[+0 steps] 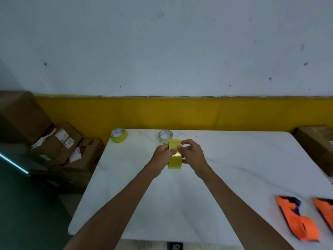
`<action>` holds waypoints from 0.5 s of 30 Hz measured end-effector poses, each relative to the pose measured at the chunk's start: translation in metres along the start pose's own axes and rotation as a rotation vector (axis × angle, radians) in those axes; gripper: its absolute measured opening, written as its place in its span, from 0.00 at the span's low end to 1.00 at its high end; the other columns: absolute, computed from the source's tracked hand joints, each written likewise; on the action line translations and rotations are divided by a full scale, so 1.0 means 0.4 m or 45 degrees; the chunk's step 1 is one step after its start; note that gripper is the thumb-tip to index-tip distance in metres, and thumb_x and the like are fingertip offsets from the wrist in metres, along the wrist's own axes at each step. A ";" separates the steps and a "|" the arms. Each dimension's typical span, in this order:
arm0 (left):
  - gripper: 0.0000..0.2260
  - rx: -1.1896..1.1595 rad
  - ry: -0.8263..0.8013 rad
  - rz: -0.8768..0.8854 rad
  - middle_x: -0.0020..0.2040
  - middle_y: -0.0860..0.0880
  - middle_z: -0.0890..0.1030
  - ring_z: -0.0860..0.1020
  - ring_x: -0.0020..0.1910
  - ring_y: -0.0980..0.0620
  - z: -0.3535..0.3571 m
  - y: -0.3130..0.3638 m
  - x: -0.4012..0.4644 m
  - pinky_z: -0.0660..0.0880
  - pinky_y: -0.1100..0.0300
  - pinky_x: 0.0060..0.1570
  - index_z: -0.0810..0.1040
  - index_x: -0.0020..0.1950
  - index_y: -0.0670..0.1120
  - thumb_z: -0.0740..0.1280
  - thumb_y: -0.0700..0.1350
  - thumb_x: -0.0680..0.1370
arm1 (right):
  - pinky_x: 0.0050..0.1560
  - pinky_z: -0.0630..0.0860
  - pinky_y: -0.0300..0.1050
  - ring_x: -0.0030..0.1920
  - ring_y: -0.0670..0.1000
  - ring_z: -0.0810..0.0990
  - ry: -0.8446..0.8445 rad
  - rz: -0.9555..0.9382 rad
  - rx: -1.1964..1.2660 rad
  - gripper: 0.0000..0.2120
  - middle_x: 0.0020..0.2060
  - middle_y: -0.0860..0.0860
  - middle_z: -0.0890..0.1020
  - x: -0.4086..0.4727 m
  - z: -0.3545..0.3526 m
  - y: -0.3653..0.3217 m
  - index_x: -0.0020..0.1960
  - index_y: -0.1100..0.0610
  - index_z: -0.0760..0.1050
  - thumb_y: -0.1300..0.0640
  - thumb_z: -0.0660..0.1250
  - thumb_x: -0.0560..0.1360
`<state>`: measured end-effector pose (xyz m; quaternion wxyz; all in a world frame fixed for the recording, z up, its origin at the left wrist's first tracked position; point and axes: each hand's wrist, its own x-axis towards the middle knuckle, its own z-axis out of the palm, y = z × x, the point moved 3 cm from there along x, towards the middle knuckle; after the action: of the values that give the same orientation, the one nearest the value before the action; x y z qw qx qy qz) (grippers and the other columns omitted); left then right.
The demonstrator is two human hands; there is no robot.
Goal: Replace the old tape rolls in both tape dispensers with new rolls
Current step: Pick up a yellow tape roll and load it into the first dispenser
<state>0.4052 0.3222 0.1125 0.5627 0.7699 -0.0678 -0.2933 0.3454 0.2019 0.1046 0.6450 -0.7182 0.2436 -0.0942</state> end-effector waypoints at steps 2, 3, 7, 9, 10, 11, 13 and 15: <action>0.12 -0.016 -0.022 -0.012 0.60 0.42 0.80 0.78 0.60 0.42 0.030 -0.022 -0.059 0.75 0.41 0.63 0.79 0.62 0.45 0.64 0.45 0.79 | 0.41 0.84 0.51 0.46 0.60 0.82 0.020 0.001 0.016 0.09 0.48 0.69 0.80 -0.059 -0.023 0.020 0.56 0.57 0.76 0.57 0.68 0.76; 0.12 -0.015 -0.031 -0.014 0.60 0.42 0.80 0.78 0.60 0.42 0.044 -0.029 -0.085 0.75 0.41 0.63 0.78 0.62 0.45 0.64 0.44 0.80 | 0.43 0.84 0.54 0.48 0.63 0.83 0.034 0.008 0.030 0.10 0.47 0.69 0.79 -0.087 -0.034 0.030 0.56 0.58 0.76 0.57 0.68 0.76; 0.12 -0.007 -0.092 -0.014 0.59 0.42 0.81 0.79 0.59 0.42 0.113 -0.052 -0.161 0.76 0.42 0.62 0.79 0.62 0.44 0.64 0.43 0.80 | 0.46 0.84 0.57 0.51 0.64 0.83 0.108 0.046 0.048 0.09 0.41 0.61 0.78 -0.191 -0.093 0.057 0.54 0.57 0.77 0.57 0.68 0.76; 0.12 -0.011 -0.131 -0.011 0.59 0.42 0.82 0.80 0.58 0.42 0.157 -0.057 -0.193 0.76 0.42 0.61 0.79 0.62 0.43 0.63 0.43 0.80 | 0.46 0.84 0.57 0.50 0.63 0.83 0.164 0.057 0.052 0.08 0.41 0.60 0.78 -0.235 -0.134 0.069 0.54 0.56 0.77 0.57 0.68 0.76; 0.11 -0.011 -0.150 -0.008 0.59 0.42 0.82 0.80 0.58 0.42 0.180 -0.058 -0.205 0.77 0.43 0.61 0.79 0.61 0.43 0.63 0.43 0.80 | 0.46 0.84 0.56 0.50 0.63 0.83 0.188 0.058 0.051 0.07 0.40 0.59 0.79 -0.253 -0.155 0.075 0.53 0.56 0.77 0.57 0.68 0.76; 0.11 -0.011 -0.167 -0.010 0.58 0.42 0.82 0.80 0.58 0.42 0.204 -0.059 -0.215 0.77 0.43 0.61 0.79 0.60 0.43 0.63 0.43 0.80 | 0.46 0.84 0.56 0.50 0.62 0.83 0.212 0.057 0.042 0.07 0.40 0.58 0.79 -0.270 -0.178 0.081 0.53 0.55 0.78 0.56 0.68 0.76; 0.10 -0.018 -0.197 -0.015 0.58 0.41 0.82 0.81 0.57 0.42 0.259 -0.063 -0.234 0.77 0.43 0.60 0.80 0.59 0.43 0.63 0.43 0.80 | 0.46 0.84 0.57 0.49 0.61 0.83 0.254 0.058 0.015 0.06 0.38 0.57 0.78 -0.303 -0.228 0.097 0.52 0.54 0.78 0.56 0.68 0.76; 0.10 -0.032 -0.222 -0.023 0.57 0.41 0.83 0.81 0.56 0.42 0.315 -0.066 -0.247 0.78 0.44 0.60 0.80 0.59 0.42 0.63 0.42 0.80 | 0.46 0.84 0.56 0.49 0.61 0.83 0.267 0.067 0.010 0.06 0.39 0.57 0.78 -0.324 -0.279 0.113 0.52 0.53 0.78 0.56 0.68 0.76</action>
<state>0.2518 0.2706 0.1009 0.5616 0.7348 -0.1058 -0.3652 0.1729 0.1626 0.1004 0.6209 -0.6953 0.3282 -0.1528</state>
